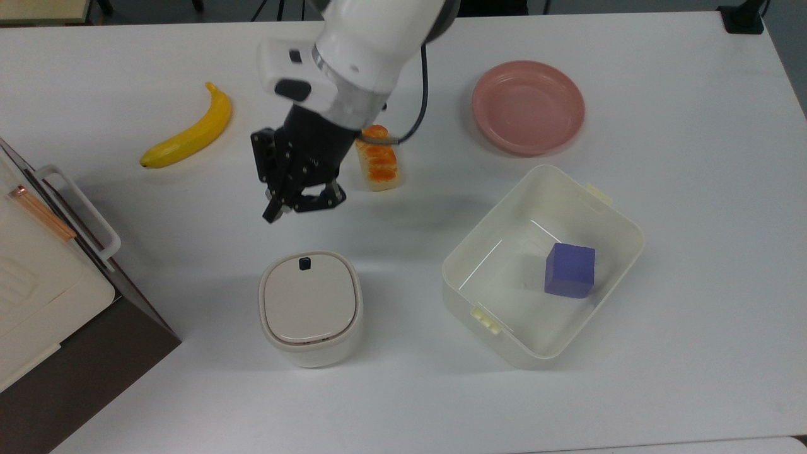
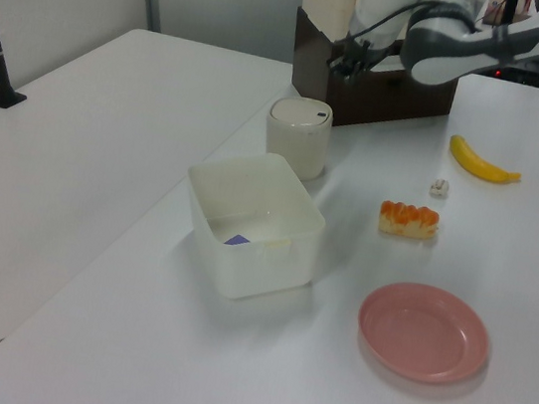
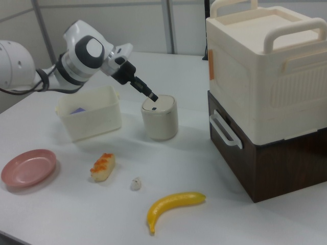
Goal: Open the trash can
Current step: 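Move the gripper down over the cream trash can's lid edge, then grip the lid edge and lift it to flip the lid open, then release the lid and raise the gripper away from the can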
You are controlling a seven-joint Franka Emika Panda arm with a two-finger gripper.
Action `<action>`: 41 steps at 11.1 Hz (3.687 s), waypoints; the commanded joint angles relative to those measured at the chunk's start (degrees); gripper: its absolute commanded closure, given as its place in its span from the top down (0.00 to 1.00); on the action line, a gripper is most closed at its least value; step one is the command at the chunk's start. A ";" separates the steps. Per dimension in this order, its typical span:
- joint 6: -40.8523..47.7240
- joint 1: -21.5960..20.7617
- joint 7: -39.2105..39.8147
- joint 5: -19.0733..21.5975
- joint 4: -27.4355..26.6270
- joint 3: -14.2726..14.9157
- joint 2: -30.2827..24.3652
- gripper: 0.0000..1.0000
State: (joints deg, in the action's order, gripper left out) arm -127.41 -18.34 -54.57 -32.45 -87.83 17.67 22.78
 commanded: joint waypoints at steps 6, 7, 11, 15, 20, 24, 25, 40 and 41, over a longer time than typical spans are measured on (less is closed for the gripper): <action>-0.55 -0.38 -3.70 -2.70 6.09 -1.14 7.45 0.00; -0.55 -0.47 -3.62 -2.70 6.09 -1.32 7.45 0.00; -0.55 -0.47 -4.14 -4.28 6.35 -2.38 9.56 0.00; -0.47 -0.47 -7.29 -8.49 6.44 -2.90 10.88 0.00; -0.29 -0.47 -7.48 -10.96 4.86 -4.04 10.79 0.00; -0.64 1.02 -9.33 -3.72 7.31 -3.35 7.65 0.00; -3.17 3.46 -7.07 4.07 7.06 -3.26 4.32 0.00; 29.33 0.85 46.29 34.87 -9.20 -0.37 -23.13 0.11; 29.50 -0.37 47.87 36.48 -9.20 0.78 -23.31 0.12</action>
State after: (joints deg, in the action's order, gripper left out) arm -98.46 -16.21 -9.80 -1.06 -94.60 14.57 1.89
